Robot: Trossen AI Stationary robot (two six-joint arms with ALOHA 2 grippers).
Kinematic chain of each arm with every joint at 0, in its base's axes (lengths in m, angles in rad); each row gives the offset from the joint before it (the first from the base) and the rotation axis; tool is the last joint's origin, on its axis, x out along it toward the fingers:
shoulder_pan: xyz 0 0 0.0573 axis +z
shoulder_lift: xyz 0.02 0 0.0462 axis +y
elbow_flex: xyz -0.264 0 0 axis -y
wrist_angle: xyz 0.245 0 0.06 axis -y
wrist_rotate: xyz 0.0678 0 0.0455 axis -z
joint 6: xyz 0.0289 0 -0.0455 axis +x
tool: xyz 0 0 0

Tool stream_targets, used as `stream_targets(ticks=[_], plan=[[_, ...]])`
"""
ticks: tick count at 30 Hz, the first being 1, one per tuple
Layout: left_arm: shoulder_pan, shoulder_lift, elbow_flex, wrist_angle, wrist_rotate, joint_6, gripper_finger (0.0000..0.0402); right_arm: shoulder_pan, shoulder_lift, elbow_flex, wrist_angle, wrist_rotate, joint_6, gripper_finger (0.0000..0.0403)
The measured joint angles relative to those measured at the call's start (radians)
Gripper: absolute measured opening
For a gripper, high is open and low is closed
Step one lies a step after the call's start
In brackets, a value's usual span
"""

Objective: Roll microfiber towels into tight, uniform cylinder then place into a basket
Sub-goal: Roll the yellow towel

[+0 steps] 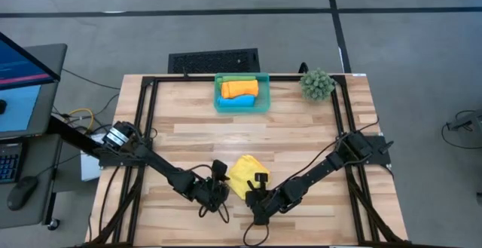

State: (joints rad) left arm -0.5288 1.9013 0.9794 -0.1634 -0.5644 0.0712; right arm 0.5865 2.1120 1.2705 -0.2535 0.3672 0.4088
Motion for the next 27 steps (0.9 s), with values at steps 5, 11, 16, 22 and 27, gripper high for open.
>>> stream_targets(ticks=[5,11,16,22,27], plan=[[-0.001,0.025,0.002,0.011,-0.046,-0.037,0.0144,0.003,0.000,0.000,0.000,-0.002,0.000,0.0026],[0.020,0.026,0.001,0.005,0.002,-0.071,0.0138,0.013,0.000,-0.001,-0.003,-0.001,-0.044,0.0015],[0.055,0.025,0.001,0.008,0.102,-0.109,0.0085,0.028,0.000,-0.001,-0.003,0.006,-0.077,0.0012],[0.066,0.026,-0.001,0.043,0.159,-0.124,0.0009,0.034,0.000,-0.001,-0.004,0.005,-0.079,0.0016],[0.073,0.019,0.069,-0.054,0.300,-0.286,0.0005,0.046,-0.015,-0.002,-0.002,-0.005,-0.098,0.0009]])
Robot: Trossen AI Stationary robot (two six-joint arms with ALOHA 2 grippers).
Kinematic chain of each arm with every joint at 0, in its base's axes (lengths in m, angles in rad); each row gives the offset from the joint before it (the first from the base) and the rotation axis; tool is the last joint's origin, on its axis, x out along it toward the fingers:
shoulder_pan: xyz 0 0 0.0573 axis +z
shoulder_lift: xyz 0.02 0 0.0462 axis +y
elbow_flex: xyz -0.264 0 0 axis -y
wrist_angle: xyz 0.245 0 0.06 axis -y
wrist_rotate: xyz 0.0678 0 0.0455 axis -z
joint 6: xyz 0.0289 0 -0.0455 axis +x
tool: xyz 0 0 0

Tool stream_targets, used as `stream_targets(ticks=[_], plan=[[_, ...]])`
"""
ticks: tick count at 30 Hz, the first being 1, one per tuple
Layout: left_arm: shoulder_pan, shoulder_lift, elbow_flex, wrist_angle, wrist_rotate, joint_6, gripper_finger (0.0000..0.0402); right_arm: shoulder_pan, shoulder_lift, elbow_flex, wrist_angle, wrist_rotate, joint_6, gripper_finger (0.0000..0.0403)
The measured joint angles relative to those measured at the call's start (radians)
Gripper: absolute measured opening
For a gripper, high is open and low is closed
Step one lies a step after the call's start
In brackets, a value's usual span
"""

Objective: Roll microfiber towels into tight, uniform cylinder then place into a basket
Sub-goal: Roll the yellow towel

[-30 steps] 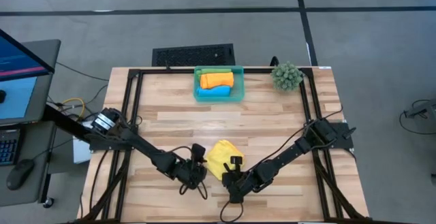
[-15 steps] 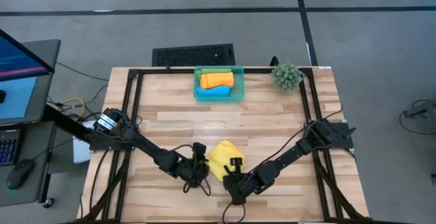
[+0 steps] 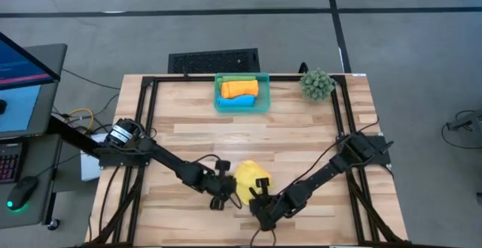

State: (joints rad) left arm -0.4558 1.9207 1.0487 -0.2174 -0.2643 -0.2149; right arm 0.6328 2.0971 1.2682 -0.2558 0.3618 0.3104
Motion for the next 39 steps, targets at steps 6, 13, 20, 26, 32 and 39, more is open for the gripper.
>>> stream_targets(ticks=[6,13,20,26,32,39], plan=[[-0.008,-0.017,0.090,-0.113,0.300,-0.144,0.0003,0.029,-0.038,-0.003,0.000,-0.028,0.017,0.0013],[-0.008,-0.021,0.148,-0.119,0.453,-0.259,0.0002,0.087,-0.046,-0.002,0.075,-0.026,0.108,0.0009],[-0.007,-0.023,0.164,-0.128,0.514,-0.304,0.0002,0.127,-0.069,0.002,0.120,0.012,0.157,0.0009],[0.018,-0.024,0.160,-0.130,0.527,-0.371,0.0002,0.136,-0.085,0.000,0.083,0.080,0.353,0.0009],[0.041,-0.023,0.159,-0.128,0.465,-0.400,0.0002,0.152,-0.080,0.000,0.050,0.132,0.644,0.0008],[0.062,-0.023,0.159,-0.103,0.452,-0.404,0.0002,0.167,-0.081,0.000,0.034,0.140,0.838,0.0008]])
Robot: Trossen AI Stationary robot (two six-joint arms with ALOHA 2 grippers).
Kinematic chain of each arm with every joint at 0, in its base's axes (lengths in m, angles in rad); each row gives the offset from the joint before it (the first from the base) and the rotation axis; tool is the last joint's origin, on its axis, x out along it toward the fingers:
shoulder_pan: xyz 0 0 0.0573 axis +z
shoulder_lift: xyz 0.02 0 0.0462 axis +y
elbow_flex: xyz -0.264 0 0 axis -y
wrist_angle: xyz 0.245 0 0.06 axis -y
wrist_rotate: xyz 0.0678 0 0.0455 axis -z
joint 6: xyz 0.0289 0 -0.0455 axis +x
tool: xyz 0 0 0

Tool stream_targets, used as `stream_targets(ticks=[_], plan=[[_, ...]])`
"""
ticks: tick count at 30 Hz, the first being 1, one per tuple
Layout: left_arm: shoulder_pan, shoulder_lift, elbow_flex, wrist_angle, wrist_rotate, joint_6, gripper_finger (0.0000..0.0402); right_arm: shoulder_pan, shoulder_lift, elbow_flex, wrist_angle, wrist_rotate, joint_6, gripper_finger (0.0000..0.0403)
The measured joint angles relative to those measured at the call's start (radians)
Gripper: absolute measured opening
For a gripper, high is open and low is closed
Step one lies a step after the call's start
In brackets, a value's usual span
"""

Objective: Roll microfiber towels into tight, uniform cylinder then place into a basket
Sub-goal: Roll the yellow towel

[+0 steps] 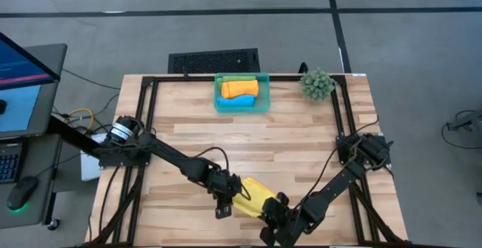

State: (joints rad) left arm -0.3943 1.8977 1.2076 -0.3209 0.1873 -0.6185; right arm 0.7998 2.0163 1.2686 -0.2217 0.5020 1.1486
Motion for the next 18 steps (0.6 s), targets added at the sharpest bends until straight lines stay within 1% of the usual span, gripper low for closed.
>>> stream_targets(ticks=[3,7,10,13,16,18], plan=[[0.024,0.000,0.000,0.003,0.009,-0.053,0.0002,-0.004,0.000,0.000,-0.063,0.001,0.117,0.0009],[0.059,0.000,0.000,0.009,0.126,-0.135,0.0002,-0.003,0.000,0.001,-0.085,0.002,0.202,0.0010],[0.085,0.000,0.000,0.007,0.163,-0.212,0.0002,-0.002,0.000,0.002,-0.093,0.002,0.238,0.0010],[0.109,0.001,0.000,0.003,0.164,-0.262,0.0002,-0.010,-0.001,0.002,-0.092,-0.040,0.244,0.0011],[0.125,0.002,0.000,-0.002,0.115,-0.291,0.0002,-0.024,-0.001,0.002,-0.099,-0.097,0.243,0.0012],[0.138,0.002,0.000,0.000,0.088,-0.311,0.0002,-0.029,-0.001,0.002,-0.107,-0.101,0.241,0.0011]])
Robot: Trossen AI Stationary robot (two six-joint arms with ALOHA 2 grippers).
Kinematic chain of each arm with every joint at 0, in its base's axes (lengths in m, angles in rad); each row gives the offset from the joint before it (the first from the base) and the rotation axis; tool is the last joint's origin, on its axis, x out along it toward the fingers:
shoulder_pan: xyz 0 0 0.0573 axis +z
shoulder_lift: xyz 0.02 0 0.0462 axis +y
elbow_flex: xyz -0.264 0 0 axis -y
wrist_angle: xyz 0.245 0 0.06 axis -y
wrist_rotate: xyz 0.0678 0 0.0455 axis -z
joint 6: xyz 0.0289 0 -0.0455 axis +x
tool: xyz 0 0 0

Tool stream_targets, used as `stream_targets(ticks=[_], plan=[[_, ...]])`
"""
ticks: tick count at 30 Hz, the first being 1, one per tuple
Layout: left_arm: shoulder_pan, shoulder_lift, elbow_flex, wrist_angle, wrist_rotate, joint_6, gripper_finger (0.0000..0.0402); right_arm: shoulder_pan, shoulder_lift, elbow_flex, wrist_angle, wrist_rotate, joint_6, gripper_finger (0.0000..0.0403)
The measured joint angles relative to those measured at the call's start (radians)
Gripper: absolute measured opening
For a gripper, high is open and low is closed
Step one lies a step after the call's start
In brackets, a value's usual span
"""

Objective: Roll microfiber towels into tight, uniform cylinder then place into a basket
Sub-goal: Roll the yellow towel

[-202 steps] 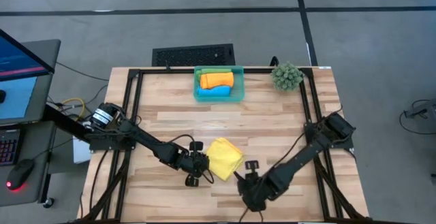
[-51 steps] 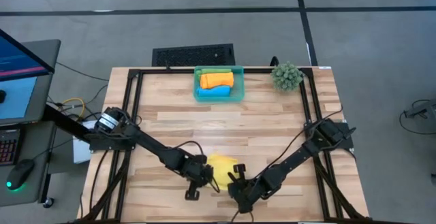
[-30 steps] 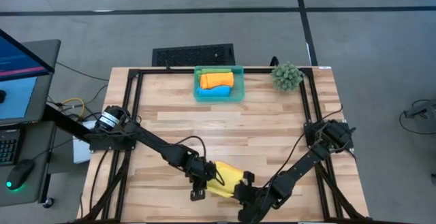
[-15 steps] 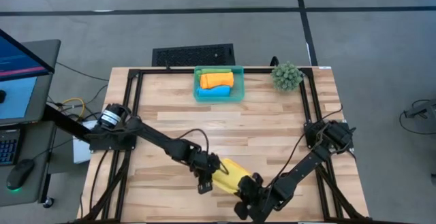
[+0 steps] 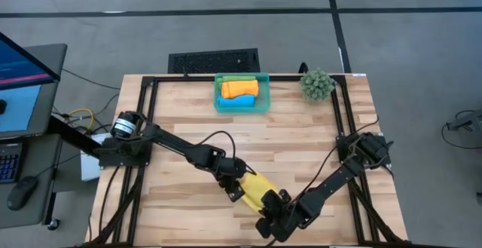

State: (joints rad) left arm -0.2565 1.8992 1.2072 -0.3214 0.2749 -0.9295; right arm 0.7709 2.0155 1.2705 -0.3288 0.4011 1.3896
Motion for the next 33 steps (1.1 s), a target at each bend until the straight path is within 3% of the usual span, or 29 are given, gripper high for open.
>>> stream_targets(ticks=[8,13,18,25,33], plan=[[0.017,0.000,0.000,0.013,0.010,-0.021,0.0002,-0.008,-0.001,0.001,-0.068,-0.038,-0.021,0.0010],[-0.012,0.000,0.000,0.037,-0.033,0.066,0.0008,-0.007,-0.001,0.001,-0.075,-0.049,-0.036,0.0010],[-0.023,0.001,-0.004,0.008,-0.058,0.182,0.0052,0.006,0.001,-0.002,-0.092,-0.135,-0.036,0.0011],[-0.028,0.000,-0.003,-0.097,-0.046,0.425,0.0127,0.017,0.000,-0.002,-0.104,-0.088,-0.023,0.0010],[-0.170,0.000,-0.002,-0.073,-0.311,0.759,0.0137,0.015,0.000,-0.002,-0.098,0.004,-0.009,0.0010]])
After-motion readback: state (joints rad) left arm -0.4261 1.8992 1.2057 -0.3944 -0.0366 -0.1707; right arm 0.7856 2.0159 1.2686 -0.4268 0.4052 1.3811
